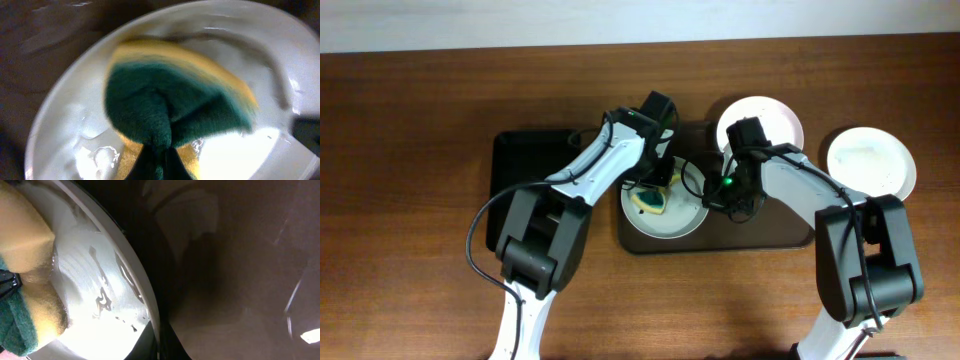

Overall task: Clean dirty plates on tray and stack at the side
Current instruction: 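Scrub the front white plate with the sponge in the left gripper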

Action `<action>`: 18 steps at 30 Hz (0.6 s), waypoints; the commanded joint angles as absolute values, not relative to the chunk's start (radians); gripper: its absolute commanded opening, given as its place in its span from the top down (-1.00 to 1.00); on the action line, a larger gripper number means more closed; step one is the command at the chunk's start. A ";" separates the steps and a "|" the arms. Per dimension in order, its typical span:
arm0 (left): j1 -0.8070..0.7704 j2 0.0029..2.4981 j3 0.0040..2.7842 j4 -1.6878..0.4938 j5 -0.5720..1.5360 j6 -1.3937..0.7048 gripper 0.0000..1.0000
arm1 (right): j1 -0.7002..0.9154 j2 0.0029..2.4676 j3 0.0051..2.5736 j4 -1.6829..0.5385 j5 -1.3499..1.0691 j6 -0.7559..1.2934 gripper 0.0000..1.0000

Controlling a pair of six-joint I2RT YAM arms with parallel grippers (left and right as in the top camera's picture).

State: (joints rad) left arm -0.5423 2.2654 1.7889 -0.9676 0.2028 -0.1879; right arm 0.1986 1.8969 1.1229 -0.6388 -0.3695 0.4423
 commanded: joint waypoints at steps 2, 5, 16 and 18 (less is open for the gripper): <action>-0.542 2.283 1.758 -0.883 0.484 0.126 1.00 | 0.195 1.910 1.088 -0.641 -0.374 0.454 0.92; -0.498 2.283 1.801 -0.888 -0.128 -0.382 1.00 | 0.195 1.911 1.087 -0.639 -0.372 0.454 0.92; -0.562 2.301 1.819 -1.148 0.196 -0.041 1.00 | 0.195 1.910 1.086 -0.624 -0.371 0.454 0.92; -0.551 2.310 1.787 -1.134 0.012 -0.253 1.00 | 0.195 1.910 1.086 -0.624 -0.371 0.454 0.92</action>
